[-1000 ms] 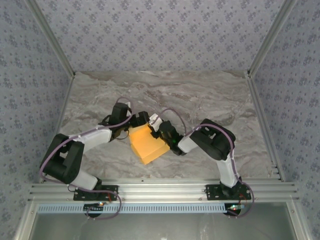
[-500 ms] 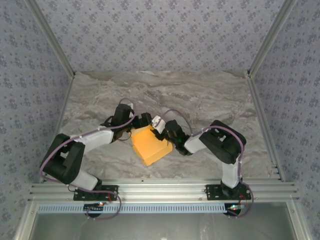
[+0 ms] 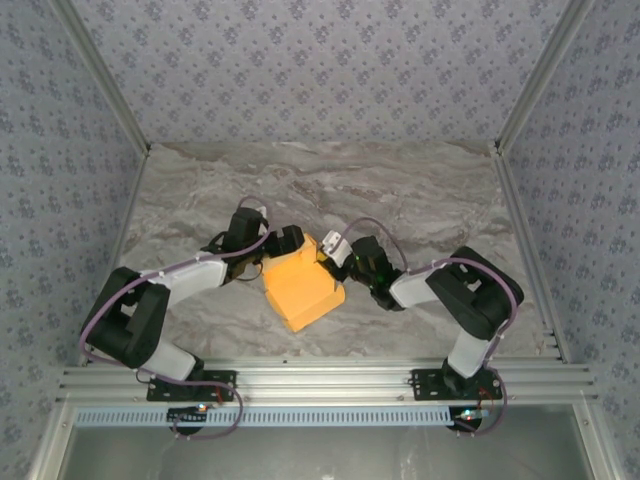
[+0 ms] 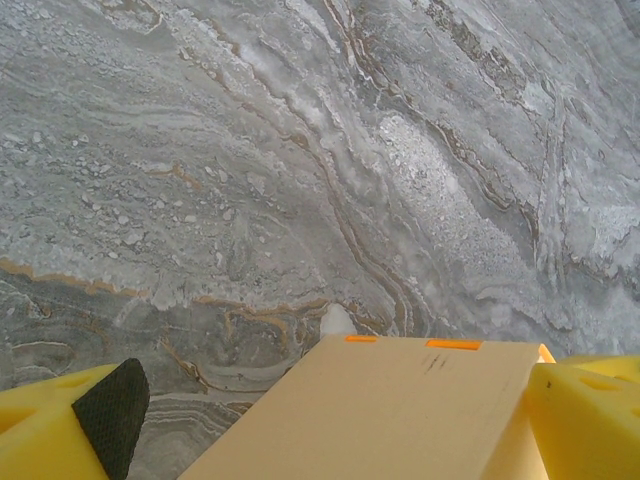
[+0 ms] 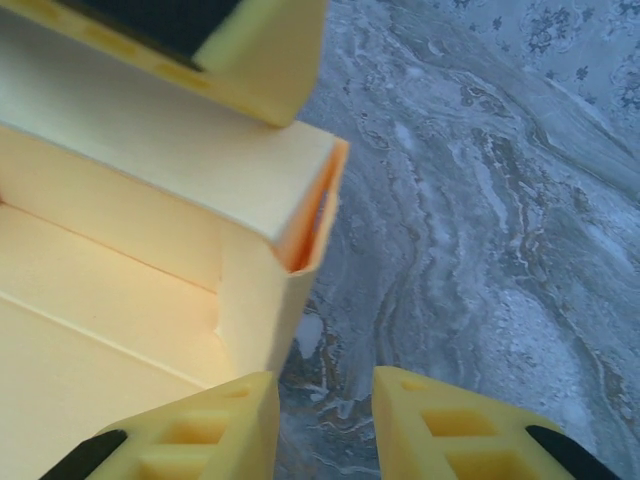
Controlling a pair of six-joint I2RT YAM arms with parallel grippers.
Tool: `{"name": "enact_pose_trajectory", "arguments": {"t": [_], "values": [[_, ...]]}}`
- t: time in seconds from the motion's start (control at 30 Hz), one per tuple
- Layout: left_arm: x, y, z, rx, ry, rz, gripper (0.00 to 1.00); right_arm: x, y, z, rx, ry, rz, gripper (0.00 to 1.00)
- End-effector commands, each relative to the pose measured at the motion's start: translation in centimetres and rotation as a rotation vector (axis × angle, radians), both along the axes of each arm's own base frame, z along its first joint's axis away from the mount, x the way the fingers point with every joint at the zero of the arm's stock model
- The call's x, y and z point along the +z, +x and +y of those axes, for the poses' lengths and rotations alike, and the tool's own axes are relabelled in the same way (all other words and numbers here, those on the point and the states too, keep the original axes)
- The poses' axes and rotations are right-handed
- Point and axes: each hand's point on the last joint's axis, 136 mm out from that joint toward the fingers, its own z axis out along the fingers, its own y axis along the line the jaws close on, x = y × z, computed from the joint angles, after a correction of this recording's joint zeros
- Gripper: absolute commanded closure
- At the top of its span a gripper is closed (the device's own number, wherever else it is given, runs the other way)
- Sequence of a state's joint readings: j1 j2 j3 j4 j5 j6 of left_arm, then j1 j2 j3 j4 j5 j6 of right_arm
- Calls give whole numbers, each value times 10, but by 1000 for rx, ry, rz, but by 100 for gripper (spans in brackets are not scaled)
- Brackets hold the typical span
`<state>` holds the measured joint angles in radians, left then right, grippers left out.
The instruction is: Fold the paper box
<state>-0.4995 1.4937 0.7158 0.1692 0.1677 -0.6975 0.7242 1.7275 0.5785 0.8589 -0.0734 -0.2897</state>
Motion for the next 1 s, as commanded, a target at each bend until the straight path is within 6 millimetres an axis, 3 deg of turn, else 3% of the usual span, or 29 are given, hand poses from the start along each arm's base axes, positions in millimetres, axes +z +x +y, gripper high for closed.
{"name": "enact_pose_trajectory", "arguments": {"t": [0.0, 0.27, 0.53, 0.77, 0.97], "values": [[-60, -40, 20, -13, 137, 221, 2, 11, 0, 4, 37, 7, -7, 71], [-61, -39, 19, -4, 132, 227, 2, 9, 3, 41, 77, -23, -29, 76], [-60, -36, 11, 7, 81, 230, 2, 14, 29, 35, -199, -50, -132, 83], [-61, -38, 10, 17, 67, 240, 2, 4, 26, 59, -325, -8, -175, 85], [-62, -38, 7, 24, 37, 247, 2, 3, 37, 49, -448, 69, -116, 84]]}}
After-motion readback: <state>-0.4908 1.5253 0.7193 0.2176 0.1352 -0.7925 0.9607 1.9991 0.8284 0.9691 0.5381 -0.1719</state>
